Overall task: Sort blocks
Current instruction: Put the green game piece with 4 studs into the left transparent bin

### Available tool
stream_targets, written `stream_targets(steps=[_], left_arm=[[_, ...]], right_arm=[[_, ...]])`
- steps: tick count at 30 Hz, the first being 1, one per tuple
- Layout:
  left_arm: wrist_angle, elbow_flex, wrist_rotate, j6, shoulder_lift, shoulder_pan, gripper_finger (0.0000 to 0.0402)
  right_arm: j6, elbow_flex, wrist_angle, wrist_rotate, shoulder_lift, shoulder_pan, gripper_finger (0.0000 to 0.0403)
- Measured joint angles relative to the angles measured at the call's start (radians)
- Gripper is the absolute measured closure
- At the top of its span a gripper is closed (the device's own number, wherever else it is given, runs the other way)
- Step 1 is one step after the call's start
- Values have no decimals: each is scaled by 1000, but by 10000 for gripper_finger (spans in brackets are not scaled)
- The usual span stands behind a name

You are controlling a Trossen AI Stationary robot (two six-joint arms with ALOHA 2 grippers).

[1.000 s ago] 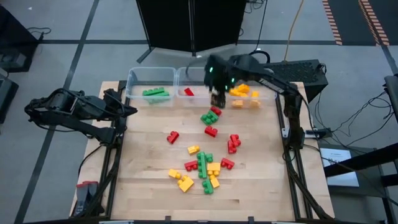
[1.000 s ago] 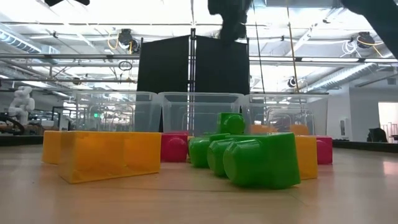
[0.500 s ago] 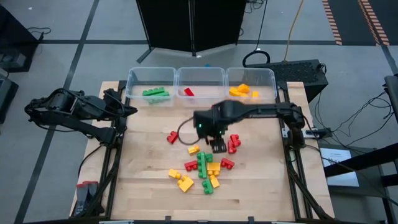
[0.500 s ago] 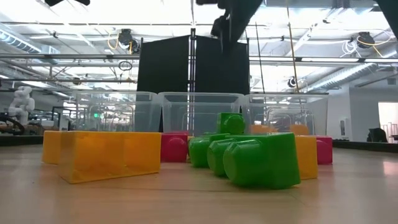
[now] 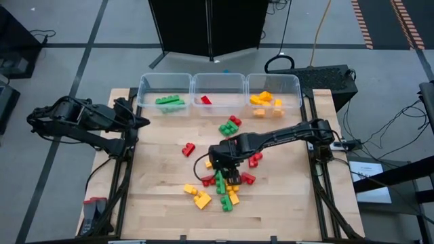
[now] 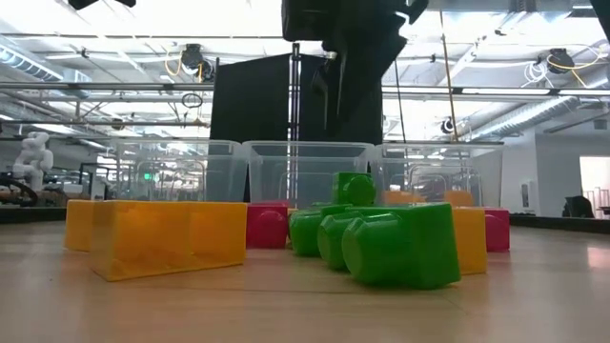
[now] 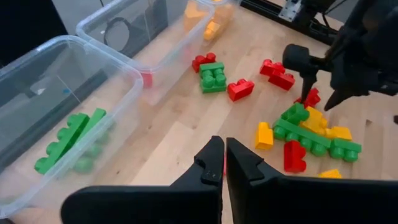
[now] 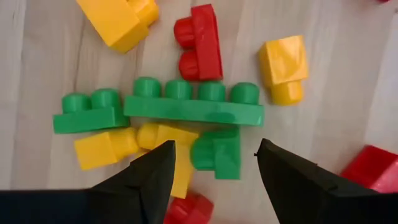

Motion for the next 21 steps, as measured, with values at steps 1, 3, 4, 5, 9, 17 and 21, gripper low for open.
stream_targets(steps=[1,3,4,5,9,17,21], left_arm=[[0,0,14,0,0,0,402],[0,0,33,0,0,0,402],[0,0,40,0,0,0,402],[0,0,41,0,0,0,402],[0,0,42,0,0,0,402],[1,0,45,1,0,0,402],[1,0,45,1,0,0,402]], right_arm=[[9,-6,4,0,0,3,181],[27,-20,10,0,0,9,181],[36,-27,9,0,0,11,181],[45,-34,9,0,0,15,181],[52,-45,10,-1,0,25,181],[50,-45,57,8,0,28,180],[45,-45,57,9,8,26,155]])
